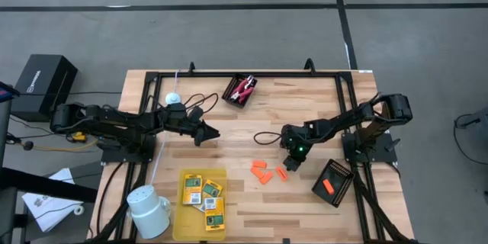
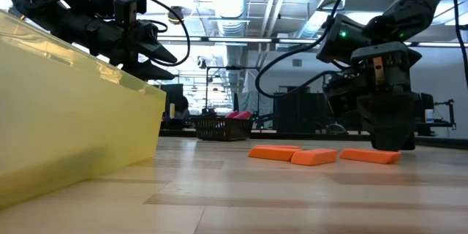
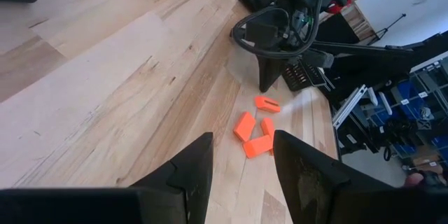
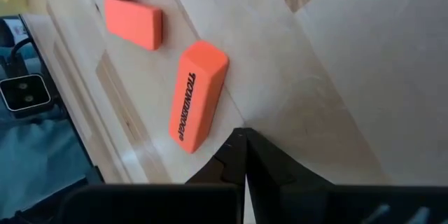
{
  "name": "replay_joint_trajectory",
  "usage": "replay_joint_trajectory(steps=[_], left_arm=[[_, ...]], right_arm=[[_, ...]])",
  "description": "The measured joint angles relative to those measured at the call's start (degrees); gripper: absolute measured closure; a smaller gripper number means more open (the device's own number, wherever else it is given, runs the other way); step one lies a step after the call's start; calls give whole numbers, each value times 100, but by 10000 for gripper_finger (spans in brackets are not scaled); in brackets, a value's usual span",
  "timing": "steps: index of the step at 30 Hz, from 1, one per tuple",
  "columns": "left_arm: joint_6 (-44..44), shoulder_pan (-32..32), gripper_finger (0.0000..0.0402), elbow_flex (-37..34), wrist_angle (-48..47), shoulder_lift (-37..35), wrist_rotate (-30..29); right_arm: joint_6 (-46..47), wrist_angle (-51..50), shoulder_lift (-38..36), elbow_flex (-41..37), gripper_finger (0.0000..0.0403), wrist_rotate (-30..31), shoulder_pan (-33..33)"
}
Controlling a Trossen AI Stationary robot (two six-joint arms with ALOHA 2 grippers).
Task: Pick & Place School Supplies
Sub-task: Put the orange eraser into the bottom black bin
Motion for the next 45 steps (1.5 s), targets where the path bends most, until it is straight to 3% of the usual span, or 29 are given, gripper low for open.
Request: replay_joint_trajectory(steps=[4, 11, 22, 31, 45], left_arm=[[-12, 0, 257, 0, 2, 0, 2], [-17, 0, 257, 0, 2, 0, 2], [-15, 0, 257, 0, 4, 0, 2], [-15, 0, 257, 0, 4, 0, 2], [-17, 0, 257, -2, -37, 2, 1]], right_arm=[[54, 143, -55, -40, 403, -77, -93], [267, 432, -386, -70, 403, 325, -106], [435, 1237, -395, -51, 403, 5, 55], [393, 1256, -402, -48, 403, -124, 110], [427, 1542, 179, -11, 403, -317, 263]])
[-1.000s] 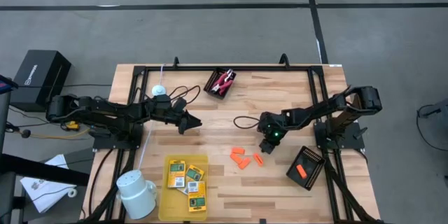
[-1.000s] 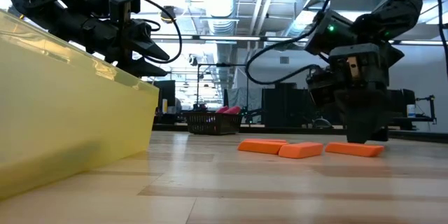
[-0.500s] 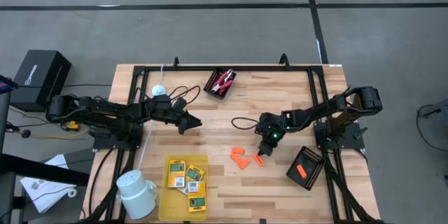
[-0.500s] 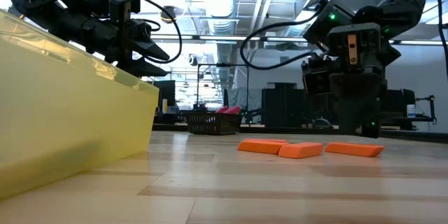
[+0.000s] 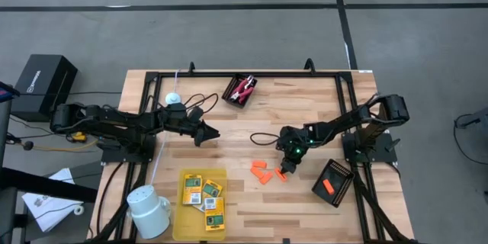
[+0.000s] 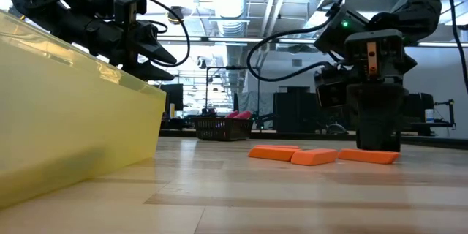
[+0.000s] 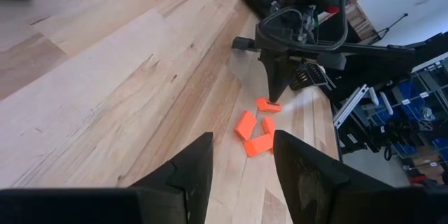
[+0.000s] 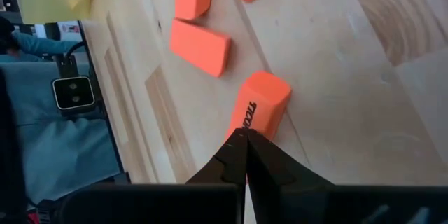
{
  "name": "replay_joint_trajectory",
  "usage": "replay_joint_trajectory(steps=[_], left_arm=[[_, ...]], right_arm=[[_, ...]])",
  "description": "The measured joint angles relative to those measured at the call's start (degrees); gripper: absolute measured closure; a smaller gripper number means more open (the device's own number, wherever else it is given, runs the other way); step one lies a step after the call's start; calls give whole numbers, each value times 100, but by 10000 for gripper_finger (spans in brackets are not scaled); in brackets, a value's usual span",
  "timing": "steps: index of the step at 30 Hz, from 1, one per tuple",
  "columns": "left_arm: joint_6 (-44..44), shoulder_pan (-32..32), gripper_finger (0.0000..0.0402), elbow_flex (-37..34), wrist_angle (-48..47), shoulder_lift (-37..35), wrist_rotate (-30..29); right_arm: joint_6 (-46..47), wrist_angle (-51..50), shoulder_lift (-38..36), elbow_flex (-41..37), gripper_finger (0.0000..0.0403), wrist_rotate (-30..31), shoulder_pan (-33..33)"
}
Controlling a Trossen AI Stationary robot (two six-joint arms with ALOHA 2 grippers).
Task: Pick & Place School Supplies
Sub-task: Put the orange eraser into the bottom black bin
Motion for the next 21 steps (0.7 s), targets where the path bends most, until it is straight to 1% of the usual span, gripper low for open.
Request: replay_joint_trajectory(steps=[11, 21], left_arm=[[0, 0, 257, 0, -27, 0, 0], [0, 0, 257, 0, -46, 0, 0]], right_arm=[[-489, -320, 15, 0, 403, -44, -171], [-713, -398, 15, -2, 403, -83, -410]])
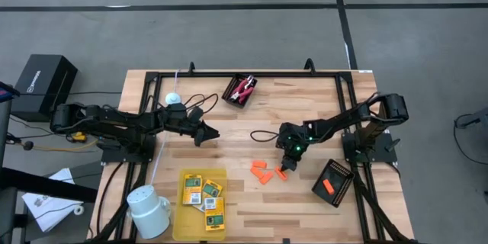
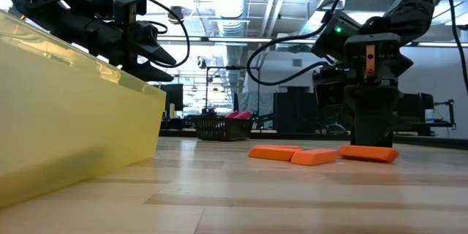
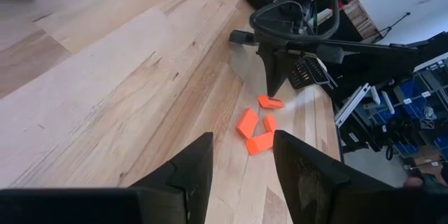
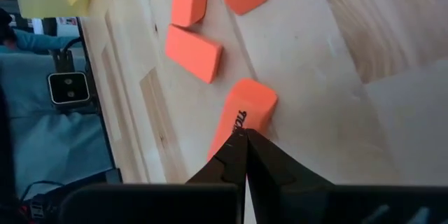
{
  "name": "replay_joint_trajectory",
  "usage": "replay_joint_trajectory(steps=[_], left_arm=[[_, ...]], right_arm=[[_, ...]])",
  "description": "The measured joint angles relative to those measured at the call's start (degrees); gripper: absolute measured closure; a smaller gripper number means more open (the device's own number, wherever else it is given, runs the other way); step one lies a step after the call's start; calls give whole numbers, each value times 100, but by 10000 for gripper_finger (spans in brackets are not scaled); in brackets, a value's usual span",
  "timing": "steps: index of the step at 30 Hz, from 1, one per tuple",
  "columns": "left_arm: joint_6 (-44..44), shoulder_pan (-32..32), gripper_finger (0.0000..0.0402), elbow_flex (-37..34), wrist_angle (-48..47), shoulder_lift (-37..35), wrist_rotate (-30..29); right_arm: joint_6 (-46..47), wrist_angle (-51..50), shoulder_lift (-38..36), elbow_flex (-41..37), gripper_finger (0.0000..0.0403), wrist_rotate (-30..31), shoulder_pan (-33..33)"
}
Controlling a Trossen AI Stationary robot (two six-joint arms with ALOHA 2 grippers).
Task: Pick & Place School Supplies
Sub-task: Put the orange eraser into the bottom black bin
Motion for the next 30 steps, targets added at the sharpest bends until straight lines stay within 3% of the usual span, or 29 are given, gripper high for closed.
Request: replay_joint_trajectory(steps=[30], left_arm=[[-48, 0, 257, 0, 0, 0, 0]], right_arm=[[-36, 455, 24, -24, 403, -245, 5]])
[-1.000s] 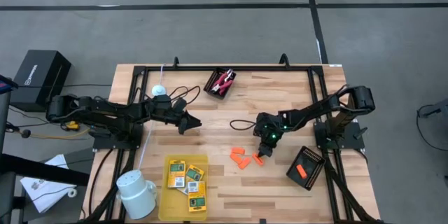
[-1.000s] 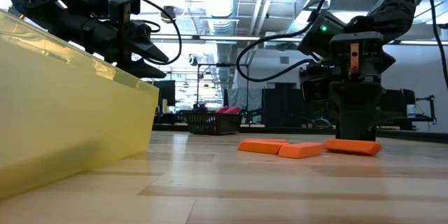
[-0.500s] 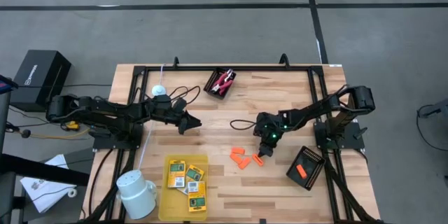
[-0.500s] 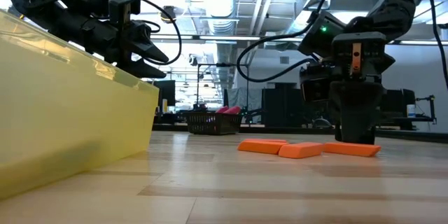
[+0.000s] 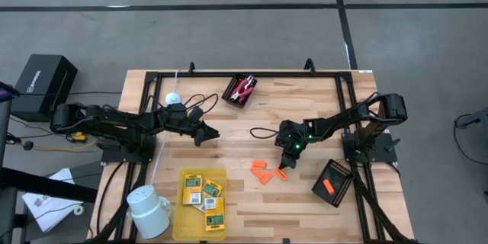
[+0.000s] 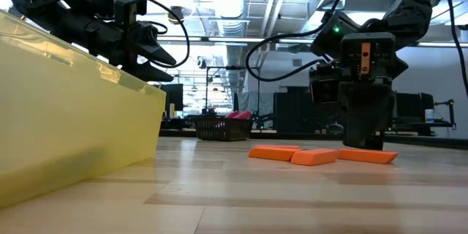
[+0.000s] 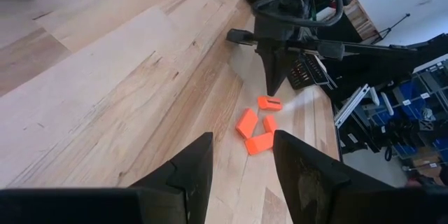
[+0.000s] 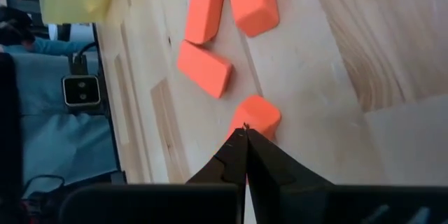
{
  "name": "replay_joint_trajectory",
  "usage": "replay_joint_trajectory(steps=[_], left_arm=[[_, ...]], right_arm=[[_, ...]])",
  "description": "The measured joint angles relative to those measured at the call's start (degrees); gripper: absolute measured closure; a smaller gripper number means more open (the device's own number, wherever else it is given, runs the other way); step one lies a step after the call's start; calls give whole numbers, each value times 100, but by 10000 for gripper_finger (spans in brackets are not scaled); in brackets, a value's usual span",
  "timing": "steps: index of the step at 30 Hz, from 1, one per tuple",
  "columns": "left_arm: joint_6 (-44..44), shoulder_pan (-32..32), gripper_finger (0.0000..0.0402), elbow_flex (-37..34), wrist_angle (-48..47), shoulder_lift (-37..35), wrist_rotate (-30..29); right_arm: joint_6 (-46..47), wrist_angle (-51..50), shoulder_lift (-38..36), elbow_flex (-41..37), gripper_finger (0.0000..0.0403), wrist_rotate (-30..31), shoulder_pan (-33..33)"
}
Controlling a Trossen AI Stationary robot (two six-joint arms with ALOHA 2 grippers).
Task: Pick & Place School Supplies
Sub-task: Put the orange eraser into the bottom black bin
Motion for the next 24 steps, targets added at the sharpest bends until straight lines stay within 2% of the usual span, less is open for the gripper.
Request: replay_joint_trajectory(steps=[24], left_arm=[[68, 0, 257, 0, -20, 2, -1]], right_arm=[[28, -81, 145, 30, 403, -270, 160]])
